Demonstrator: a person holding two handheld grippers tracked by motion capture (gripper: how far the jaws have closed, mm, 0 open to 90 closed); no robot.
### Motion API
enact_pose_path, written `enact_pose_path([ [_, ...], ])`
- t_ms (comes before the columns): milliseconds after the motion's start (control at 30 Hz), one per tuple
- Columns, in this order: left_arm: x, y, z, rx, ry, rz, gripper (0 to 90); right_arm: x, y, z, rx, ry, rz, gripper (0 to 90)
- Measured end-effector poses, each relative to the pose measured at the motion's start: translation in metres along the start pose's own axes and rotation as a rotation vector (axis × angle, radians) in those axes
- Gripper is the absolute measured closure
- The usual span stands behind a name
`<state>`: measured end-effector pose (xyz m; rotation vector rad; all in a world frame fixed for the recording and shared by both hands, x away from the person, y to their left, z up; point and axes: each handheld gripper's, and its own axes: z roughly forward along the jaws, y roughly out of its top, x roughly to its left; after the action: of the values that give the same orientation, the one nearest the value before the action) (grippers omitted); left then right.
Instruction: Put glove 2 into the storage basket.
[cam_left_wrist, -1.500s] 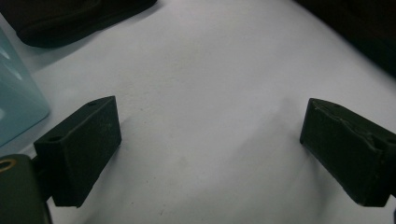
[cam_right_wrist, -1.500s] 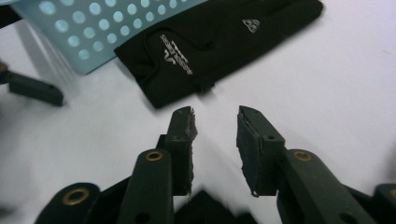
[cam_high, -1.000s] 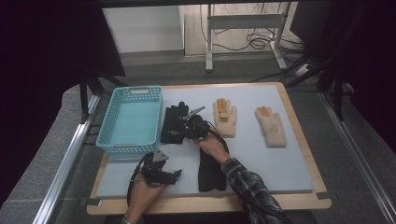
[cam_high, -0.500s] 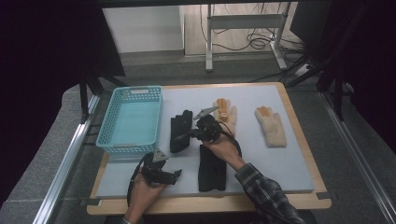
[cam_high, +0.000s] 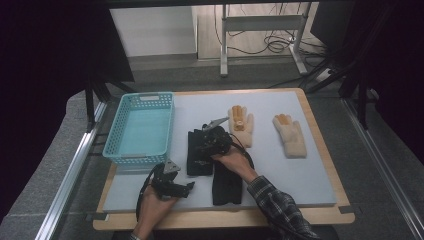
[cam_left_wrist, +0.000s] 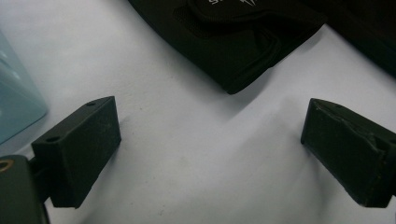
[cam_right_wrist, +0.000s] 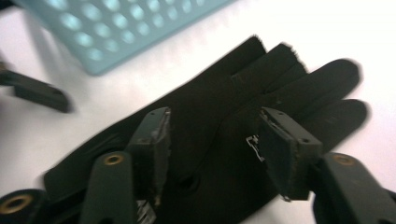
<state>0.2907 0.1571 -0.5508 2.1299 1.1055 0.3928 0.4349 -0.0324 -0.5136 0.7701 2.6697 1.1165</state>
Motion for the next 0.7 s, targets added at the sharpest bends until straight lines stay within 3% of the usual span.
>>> enact_pose_path([
  [100, 0.000, 0.000, 0.000, -0.001, -0.001, -0.002, 5.0, -0.003, 0.000, 0.017, 0.045, -0.031, -0.008, 44.8],
  [267, 0.000, 0.000, 0.000, 0.000, -0.001, -0.003, 5.0, -0.006, 0.002, 0.021, 0.049, -0.001, 0.024, 72.2],
  [333, 0.000, 0.000, 0.000, -0.001, -0.001, -0.003, 5.0, -0.005, 0.002, 0.019, 0.050, -0.014, 0.026, 82.0],
  [533, 0.000, 0.000, 0.000, -0.001, -0.001, -0.003, 5.0, -0.001, 0.005, 0.016, 0.047, -0.032, 0.023, 87.2],
  [700, 0.000, 0.000, 0.000, -0.001, 0.000, -0.001, 5.0, -0.001, 0.011, -0.005, 0.002, -0.002, 0.042, 87.2],
])
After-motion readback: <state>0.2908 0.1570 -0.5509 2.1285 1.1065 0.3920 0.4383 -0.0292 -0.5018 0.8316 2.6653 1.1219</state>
